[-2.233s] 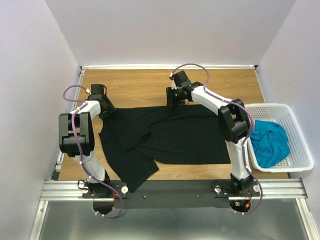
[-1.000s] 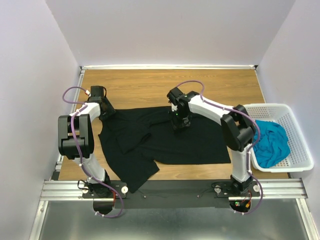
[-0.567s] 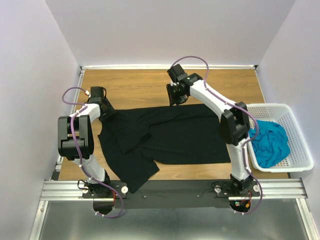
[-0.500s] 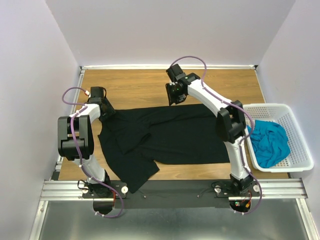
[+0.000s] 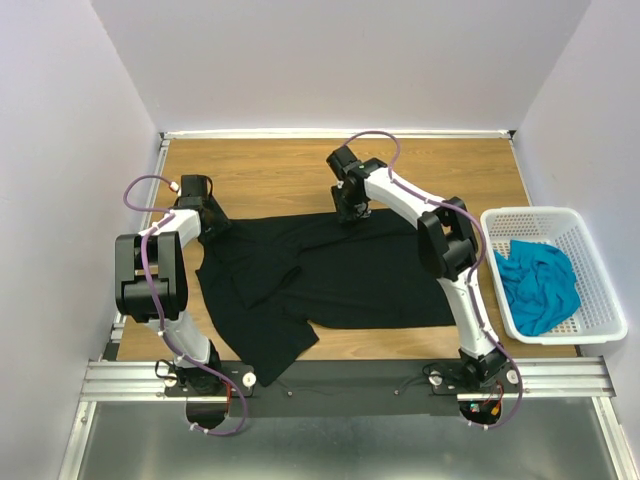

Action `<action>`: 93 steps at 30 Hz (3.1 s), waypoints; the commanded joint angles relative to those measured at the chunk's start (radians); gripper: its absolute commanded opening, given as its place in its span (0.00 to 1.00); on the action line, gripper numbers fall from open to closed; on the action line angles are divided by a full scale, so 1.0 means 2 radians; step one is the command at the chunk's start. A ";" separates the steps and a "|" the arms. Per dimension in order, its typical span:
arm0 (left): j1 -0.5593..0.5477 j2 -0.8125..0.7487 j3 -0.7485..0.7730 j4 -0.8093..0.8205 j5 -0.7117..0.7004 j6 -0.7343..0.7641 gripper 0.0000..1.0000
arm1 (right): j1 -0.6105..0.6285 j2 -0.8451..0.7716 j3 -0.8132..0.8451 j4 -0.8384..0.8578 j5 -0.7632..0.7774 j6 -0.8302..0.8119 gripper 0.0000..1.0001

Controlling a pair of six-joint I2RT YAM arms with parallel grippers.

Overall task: Fold and stack the t-shirts
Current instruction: Fold the tshirt

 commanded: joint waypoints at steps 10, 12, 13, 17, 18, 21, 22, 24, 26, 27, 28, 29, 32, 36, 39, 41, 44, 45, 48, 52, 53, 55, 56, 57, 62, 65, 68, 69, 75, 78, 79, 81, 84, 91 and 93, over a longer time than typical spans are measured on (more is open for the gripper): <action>0.003 0.004 -0.011 -0.014 -0.021 0.012 0.57 | 0.004 -0.054 -0.061 -0.040 0.016 0.003 0.44; 0.003 0.004 -0.011 -0.014 -0.023 0.011 0.57 | 0.004 -0.060 -0.064 -0.045 0.015 0.006 0.44; 0.003 0.005 -0.011 -0.014 -0.022 0.011 0.57 | 0.004 -0.067 -0.067 -0.048 0.013 0.006 0.44; 0.003 0.006 -0.011 -0.014 -0.023 0.010 0.57 | 0.004 -0.084 -0.104 -0.052 0.001 0.015 0.44; 0.003 0.006 -0.011 -0.014 -0.023 0.010 0.57 | 0.004 -0.087 -0.113 -0.051 -0.003 0.019 0.44; 0.003 0.007 -0.012 -0.014 -0.024 0.010 0.57 | 0.006 -0.106 -0.155 -0.044 -0.009 0.029 0.44; 0.003 0.007 -0.012 -0.014 -0.025 0.010 0.57 | 0.008 -0.119 -0.175 -0.037 -0.013 0.033 0.44; 0.003 0.006 -0.012 -0.014 -0.025 0.010 0.57 | 0.010 -0.135 -0.196 -0.025 -0.018 0.043 0.44; 0.003 0.006 -0.011 -0.014 -0.027 0.010 0.57 | 0.010 -0.153 -0.221 -0.014 -0.023 0.051 0.43; 0.003 0.006 -0.011 -0.016 -0.027 0.010 0.57 | 0.010 -0.169 -0.241 -0.003 -0.023 0.058 0.43; 0.003 0.006 -0.010 -0.017 -0.027 0.010 0.57 | 0.010 -0.178 -0.251 0.003 -0.020 0.059 0.43; 0.003 0.004 -0.008 -0.017 -0.026 0.010 0.58 | 0.010 -0.185 -0.258 0.009 -0.011 0.060 0.42; 0.003 -0.001 -0.001 -0.024 -0.024 0.010 0.60 | 0.006 -0.206 -0.264 0.025 0.012 0.052 0.38; 0.003 -0.035 0.016 -0.048 -0.034 0.009 0.65 | -0.032 -0.240 -0.262 0.059 0.011 0.045 0.39; 0.003 -0.067 0.022 -0.064 -0.043 0.007 0.70 | -0.066 -0.254 -0.278 0.088 -0.006 0.043 0.41; 0.002 -0.091 0.022 -0.075 -0.050 0.007 0.74 | -0.101 -0.264 -0.294 0.117 -0.028 0.043 0.42; -0.001 -0.114 0.013 -0.079 -0.061 0.006 0.75 | -0.144 -0.267 -0.311 0.154 -0.049 0.049 0.45; 0.000 -0.121 0.006 -0.077 -0.065 0.005 0.75 | -0.153 -0.265 -0.320 0.164 -0.062 0.052 0.46; -0.001 -0.112 -0.007 -0.071 -0.077 0.000 0.70 | -0.178 -0.252 -0.325 0.197 -0.075 0.056 0.46; -0.001 -0.078 -0.005 -0.057 -0.079 -0.012 0.61 | -0.195 -0.231 -0.323 0.222 -0.070 0.062 0.46; -0.001 -0.071 -0.004 -0.053 -0.078 -0.017 0.57 | -0.195 -0.227 -0.321 0.226 -0.069 0.062 0.46; -0.001 -0.049 0.002 -0.040 -0.080 -0.020 0.54 | -0.196 -0.214 -0.319 0.236 -0.065 0.064 0.46; 0.000 -0.040 0.005 -0.040 -0.083 -0.021 0.53 | -0.197 -0.209 -0.319 0.240 -0.064 0.066 0.46; 0.000 -0.021 0.013 -0.039 -0.085 -0.022 0.50 | -0.198 -0.206 -0.320 0.246 -0.063 0.069 0.46; 0.000 0.018 0.022 -0.038 -0.087 -0.029 0.42 | -0.210 -0.191 -0.337 0.266 -0.047 0.081 0.45; 0.004 0.030 0.017 -0.037 -0.090 -0.036 0.41 | -0.224 -0.183 -0.347 0.273 -0.041 0.085 0.45; 0.010 0.046 0.022 -0.038 -0.083 -0.038 0.41 | -0.246 -0.165 -0.355 0.273 -0.041 0.096 0.45; 0.012 0.053 0.027 -0.040 -0.082 -0.038 0.41 | -0.250 -0.155 -0.356 0.273 -0.041 0.104 0.45; 0.014 0.073 0.060 -0.053 -0.081 -0.040 0.41 | -0.272 -0.127 -0.344 0.273 -0.020 0.118 0.45; 0.015 0.092 0.091 -0.057 -0.073 -0.042 0.41 | -0.275 -0.106 -0.319 0.273 -0.017 0.116 0.45; 0.014 0.098 0.102 -0.058 -0.070 -0.043 0.41 | -0.276 -0.101 -0.311 0.273 -0.016 0.115 0.45; 0.014 0.122 0.138 -0.062 -0.060 -0.045 0.41 | -0.277 -0.083 -0.285 0.273 -0.013 0.116 0.45; 0.012 0.155 0.192 -0.071 -0.051 -0.045 0.41 | -0.277 -0.059 -0.249 0.273 -0.008 0.114 0.45; 0.010 0.195 0.292 -0.085 -0.047 -0.042 0.45 | -0.278 -0.022 -0.173 0.271 -0.023 0.092 0.46; 0.011 0.182 0.300 -0.087 -0.049 -0.040 0.54 | -0.277 -0.031 -0.161 0.270 -0.033 0.077 0.48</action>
